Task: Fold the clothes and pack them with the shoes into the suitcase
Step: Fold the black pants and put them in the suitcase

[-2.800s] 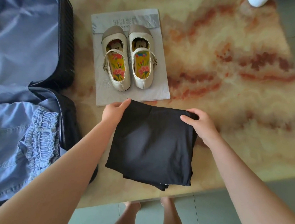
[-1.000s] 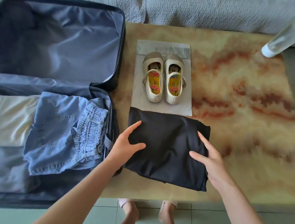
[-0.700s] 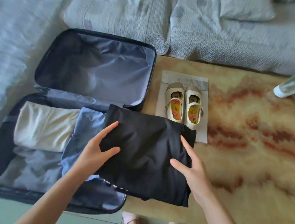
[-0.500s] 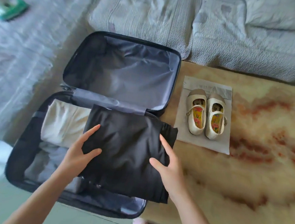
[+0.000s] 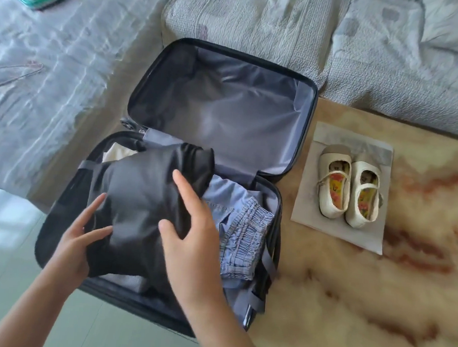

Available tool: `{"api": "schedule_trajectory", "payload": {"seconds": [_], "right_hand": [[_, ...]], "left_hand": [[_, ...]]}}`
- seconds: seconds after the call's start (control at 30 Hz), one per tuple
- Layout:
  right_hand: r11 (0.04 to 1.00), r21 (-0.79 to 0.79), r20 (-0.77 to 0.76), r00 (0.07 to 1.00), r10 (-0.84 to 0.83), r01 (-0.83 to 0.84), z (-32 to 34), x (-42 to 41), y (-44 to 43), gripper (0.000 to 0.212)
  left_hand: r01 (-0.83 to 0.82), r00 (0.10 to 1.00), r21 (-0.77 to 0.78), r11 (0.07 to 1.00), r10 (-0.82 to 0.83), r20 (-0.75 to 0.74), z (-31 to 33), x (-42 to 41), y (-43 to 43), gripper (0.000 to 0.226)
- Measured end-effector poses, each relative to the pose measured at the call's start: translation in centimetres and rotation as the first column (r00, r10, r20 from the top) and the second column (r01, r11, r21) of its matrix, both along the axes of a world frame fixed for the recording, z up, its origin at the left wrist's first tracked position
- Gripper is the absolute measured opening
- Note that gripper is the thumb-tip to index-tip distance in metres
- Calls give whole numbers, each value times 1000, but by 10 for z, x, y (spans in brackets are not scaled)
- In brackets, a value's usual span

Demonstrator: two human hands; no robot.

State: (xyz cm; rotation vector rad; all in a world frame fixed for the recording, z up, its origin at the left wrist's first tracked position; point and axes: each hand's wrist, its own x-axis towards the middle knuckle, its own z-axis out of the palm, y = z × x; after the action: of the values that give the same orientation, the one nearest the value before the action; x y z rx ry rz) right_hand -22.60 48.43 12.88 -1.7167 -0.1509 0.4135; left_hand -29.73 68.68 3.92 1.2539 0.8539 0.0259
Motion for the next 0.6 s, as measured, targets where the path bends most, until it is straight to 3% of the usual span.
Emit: {"api": "schedule_trajectory", "payload": {"seconds": [0.1,0.23,0.37,0.47,0.6], "right_hand": [[995,-50,-96,992,-86,81,-46,14,-32,68],[953,-268,-160,969,-190,142,-115,25,-83,67],[896,-434,-120,979,-165,97,-150,31,-96,69],[900,-413,-66,981,-180,138,-150,29,-92,69],[888,-389,104,970,-222,245,-143,22,-94,65]], "left_hand": [[143,990,133,981,-140,-26,-12,8,-4,69],[340,939,363,868,-334,-81,-53,37,-46,69],[370,926,468,802,-357,-121,-80,60,-66,71],[420,903,496,760,-407,-141,-79,57,-63,73],[366,919,493,789,-389,-60,-69,52,-67,73]]}}
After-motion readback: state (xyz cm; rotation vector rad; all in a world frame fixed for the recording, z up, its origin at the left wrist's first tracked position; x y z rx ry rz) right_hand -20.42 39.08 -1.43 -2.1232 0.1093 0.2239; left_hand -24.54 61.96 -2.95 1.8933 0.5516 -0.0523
